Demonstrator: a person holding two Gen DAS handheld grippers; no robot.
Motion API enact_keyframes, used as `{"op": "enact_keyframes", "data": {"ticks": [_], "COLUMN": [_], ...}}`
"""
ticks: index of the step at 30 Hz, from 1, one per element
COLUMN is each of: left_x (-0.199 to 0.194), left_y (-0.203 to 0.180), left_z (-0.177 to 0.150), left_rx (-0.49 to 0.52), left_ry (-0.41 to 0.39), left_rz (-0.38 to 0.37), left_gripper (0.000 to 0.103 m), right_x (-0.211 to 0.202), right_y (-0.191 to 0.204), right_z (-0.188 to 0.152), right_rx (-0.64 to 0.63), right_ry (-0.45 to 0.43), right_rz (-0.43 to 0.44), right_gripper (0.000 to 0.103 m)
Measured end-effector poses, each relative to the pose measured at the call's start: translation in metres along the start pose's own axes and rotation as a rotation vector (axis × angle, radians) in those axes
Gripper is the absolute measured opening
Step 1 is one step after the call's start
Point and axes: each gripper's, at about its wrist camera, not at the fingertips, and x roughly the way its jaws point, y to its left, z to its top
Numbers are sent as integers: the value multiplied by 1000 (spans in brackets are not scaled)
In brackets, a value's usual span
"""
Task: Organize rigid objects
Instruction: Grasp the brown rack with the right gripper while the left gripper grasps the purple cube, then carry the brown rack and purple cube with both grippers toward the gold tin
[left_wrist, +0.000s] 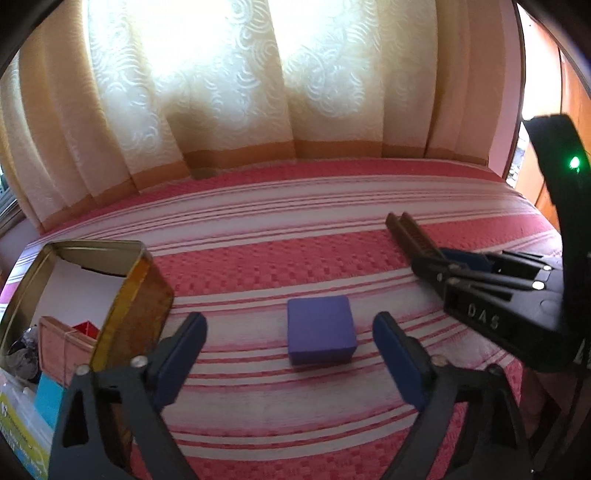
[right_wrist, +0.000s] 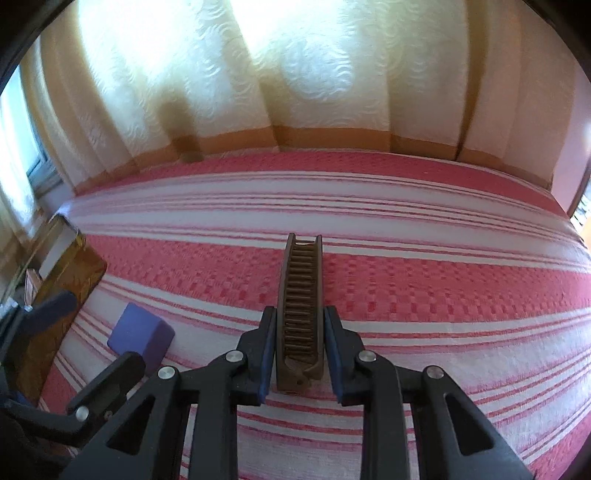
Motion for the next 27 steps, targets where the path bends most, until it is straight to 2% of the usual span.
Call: {"op": "enact_keyframes", "data": {"ticks": [1,3,8,9,13,20,27], "left_x": [3,9,22,22,20,10,-15], "left_y": [-2,-5,2,3,1,8,5], "left_z": [1,2,5,3,2,-2,-8], "left_rx": [13,28,-17,-17,-15,-32,6], "left_ry": [14,44,93,100,98,62,-39], "left_rz": [-7,-21,-62,-70,-81,-78,-39], "left_gripper": [86,75,57,51,40,40,40], "right_x": [-1,-2,-5,-5,-7,-8,-15], "right_y": [-1,-3,-5,-5,-3,3,8], "right_z": [0,0,1,1,0,-4,-9], "right_rx": [7,16,22,22,17,-3,-11], "right_ry": [-5,-14,-29,-31,-42,-57,-91], "right_rz": [-5,-14,-18,-18,-20,2,-4], "right_gripper": [27,27,27,27,27,27,27]}}
